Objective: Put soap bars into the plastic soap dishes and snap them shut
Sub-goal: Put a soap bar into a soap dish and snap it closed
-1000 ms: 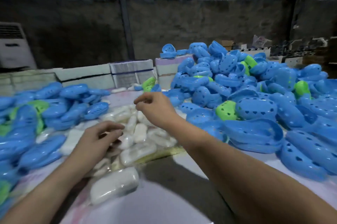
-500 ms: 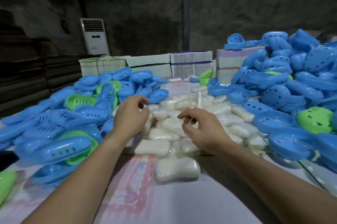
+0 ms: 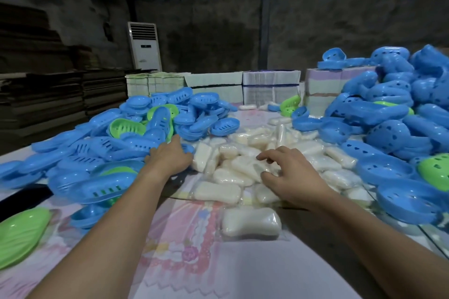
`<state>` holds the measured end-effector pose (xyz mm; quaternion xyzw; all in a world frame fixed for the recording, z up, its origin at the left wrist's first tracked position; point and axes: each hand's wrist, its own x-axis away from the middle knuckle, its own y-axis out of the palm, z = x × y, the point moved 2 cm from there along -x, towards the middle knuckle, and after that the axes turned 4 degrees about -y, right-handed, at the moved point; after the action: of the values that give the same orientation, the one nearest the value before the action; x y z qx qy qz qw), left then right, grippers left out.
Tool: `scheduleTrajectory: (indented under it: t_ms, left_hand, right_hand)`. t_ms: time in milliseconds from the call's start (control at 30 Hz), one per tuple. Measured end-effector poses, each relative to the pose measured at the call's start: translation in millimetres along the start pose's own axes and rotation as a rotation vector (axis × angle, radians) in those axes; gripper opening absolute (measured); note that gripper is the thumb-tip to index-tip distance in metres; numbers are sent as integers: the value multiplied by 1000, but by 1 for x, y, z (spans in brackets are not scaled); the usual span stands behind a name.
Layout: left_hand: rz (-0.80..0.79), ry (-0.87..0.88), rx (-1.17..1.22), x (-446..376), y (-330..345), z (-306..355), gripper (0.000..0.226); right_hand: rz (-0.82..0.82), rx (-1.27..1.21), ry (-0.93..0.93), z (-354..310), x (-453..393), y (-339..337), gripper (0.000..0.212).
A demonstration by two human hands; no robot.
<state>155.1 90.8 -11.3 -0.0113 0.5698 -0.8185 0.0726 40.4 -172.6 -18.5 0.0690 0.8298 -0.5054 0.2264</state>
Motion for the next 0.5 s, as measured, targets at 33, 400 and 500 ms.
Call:
scheduleTrajectory:
  t_ms: [33,400,500]
  left_hand:
    - [-21,-3,24,1,-1,0,69]
    - [292,187,799,28,-27,31,70]
    - [332,253,890,39,-28,42,69]
  right_hand:
    - [-26,17,2,0,1,-1,42]
    - [-87,384,55,-18,-3,10,61]
    - [-66,377,66,-19,-3,12,55]
